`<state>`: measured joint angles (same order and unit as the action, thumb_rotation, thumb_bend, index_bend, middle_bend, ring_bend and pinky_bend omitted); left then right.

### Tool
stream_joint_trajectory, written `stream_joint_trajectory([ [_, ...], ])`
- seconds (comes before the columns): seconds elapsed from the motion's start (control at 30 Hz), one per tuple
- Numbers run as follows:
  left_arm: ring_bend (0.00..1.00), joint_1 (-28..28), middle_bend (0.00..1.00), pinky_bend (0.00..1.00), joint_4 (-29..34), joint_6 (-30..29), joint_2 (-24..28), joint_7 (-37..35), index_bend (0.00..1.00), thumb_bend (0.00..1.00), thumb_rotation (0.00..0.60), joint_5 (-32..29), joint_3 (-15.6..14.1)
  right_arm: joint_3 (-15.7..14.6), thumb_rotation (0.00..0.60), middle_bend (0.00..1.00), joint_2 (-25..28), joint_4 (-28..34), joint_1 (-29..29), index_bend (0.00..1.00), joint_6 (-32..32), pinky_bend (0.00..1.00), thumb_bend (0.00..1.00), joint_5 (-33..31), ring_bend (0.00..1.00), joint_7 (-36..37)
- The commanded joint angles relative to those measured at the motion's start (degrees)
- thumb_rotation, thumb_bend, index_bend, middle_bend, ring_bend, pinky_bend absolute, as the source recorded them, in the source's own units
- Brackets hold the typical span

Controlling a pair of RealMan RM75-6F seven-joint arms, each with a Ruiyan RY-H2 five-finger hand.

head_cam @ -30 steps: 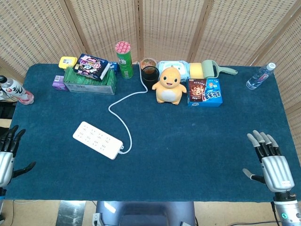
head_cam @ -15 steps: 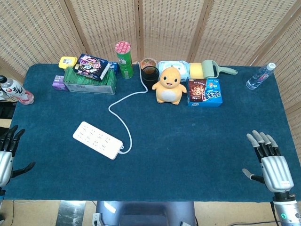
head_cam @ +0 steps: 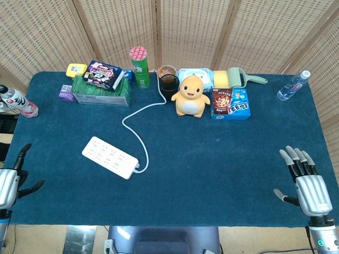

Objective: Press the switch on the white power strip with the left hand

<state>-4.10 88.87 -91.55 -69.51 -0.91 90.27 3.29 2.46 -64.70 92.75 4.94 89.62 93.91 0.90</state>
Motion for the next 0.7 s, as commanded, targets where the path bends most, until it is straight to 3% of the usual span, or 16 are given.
stream_joint_trajectory([
  [0.03, 1.0, -0.3, 1.0, 1.0, -0.2, 0.6, -0.1, -0.8, 0.0, 0.39, 0.6, 0.5, -0.4, 0.0, 0.6, 0.0, 0.0, 0.1, 0.0, 0.0, 0.0, 0.0, 0.0, 0.0, 0.0, -0.1],
  [0.07, 1.0, -0.5, 1.0, 1.0, -0.3, 1.0, -0.1, -1.0, 0.0, 0.47, 0.6, 0.5, -0.6, 0.0, 0.6, 0.0, 0.1, 0.2, -0.1, 0.0, 0.1, 0.0, 0.0, 0.0, 0.0, -0.1],
  [0.17, 1.0, -1.5, 1.0, 1.0, -0.3, 3.2, -0.1, -2.1, 0.0, 0.58, 0.6, 1.2, -1.3, 0.0, 0.6, 0.0, 0.1, 0.3, -0.1, 0.0, 0.1, 0.0, 0.0, -0.1, 0.0, -0.2],
  [0.5, 1.0, -7.1, 1.0, 1.0, 3.5, 15.8, -1.4, -4.3, 0.02, 0.67, 0.6, 0.3, -3.6, 0.1, 0.6, 0.0, 0.1, -0.2, 0.3, 0.0, -1.2, 0.0, 0.0, -0.9, 0.0, 0.9],
  [0.7, 1.0, -9.9, 1.0, 1.0, 6.6, 20.6, -4.0, 1.3, 0.19, 0.67, 0.6, -1.8, -2.9, 0.1, 0.6, 0.0, 0.1, -0.5, 0.5, 0.0, -1.8, 0.0, 0.0, -1.4, 0.0, 1.6],
])
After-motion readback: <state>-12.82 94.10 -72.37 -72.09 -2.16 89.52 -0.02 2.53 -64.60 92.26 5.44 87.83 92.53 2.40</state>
